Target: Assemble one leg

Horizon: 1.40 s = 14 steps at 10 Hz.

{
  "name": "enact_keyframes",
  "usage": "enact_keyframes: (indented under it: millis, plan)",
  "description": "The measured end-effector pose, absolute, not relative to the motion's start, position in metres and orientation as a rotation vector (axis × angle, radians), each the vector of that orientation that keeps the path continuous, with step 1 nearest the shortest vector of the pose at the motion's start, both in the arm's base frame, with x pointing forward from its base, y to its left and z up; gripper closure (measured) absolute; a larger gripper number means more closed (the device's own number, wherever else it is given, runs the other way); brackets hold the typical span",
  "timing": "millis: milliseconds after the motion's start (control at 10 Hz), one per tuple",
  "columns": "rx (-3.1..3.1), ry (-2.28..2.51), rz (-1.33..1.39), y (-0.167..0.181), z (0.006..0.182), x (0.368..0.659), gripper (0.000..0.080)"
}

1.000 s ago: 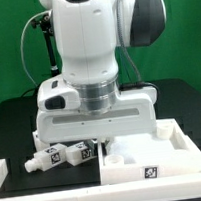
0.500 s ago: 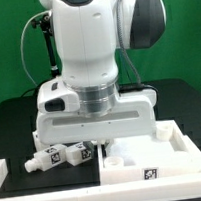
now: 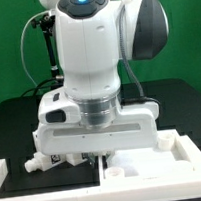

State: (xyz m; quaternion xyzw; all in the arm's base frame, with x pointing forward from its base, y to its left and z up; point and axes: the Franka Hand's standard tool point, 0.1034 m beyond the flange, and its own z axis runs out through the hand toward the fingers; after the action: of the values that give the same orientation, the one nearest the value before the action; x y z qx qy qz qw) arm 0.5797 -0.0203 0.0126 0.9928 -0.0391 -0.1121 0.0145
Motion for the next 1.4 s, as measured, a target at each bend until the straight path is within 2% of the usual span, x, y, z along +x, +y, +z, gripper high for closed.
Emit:
enact_keyframes:
  millis: [900,1000,1100,1200,1300,1400]
  plan:
    - [3.090,-0.109,-0.320,-0.020,0.009,0.581,0.0752]
    - [3.090,-0.109,-0.320,-0.020,0.009,0.581,0.0654]
    - [3.090,-0.110,-0.328,-0.020,0.011,0.580,0.0511]
    - [3.095,-0.118,-0.350,-0.020,0.023,0.579,0.0511]
    - [3.102,-0.128,-0.340,-0.021,0.034,0.575,0.0329]
    - [3.105,-0.137,-0.349,-0.022,0.040,0.567,0.0192]
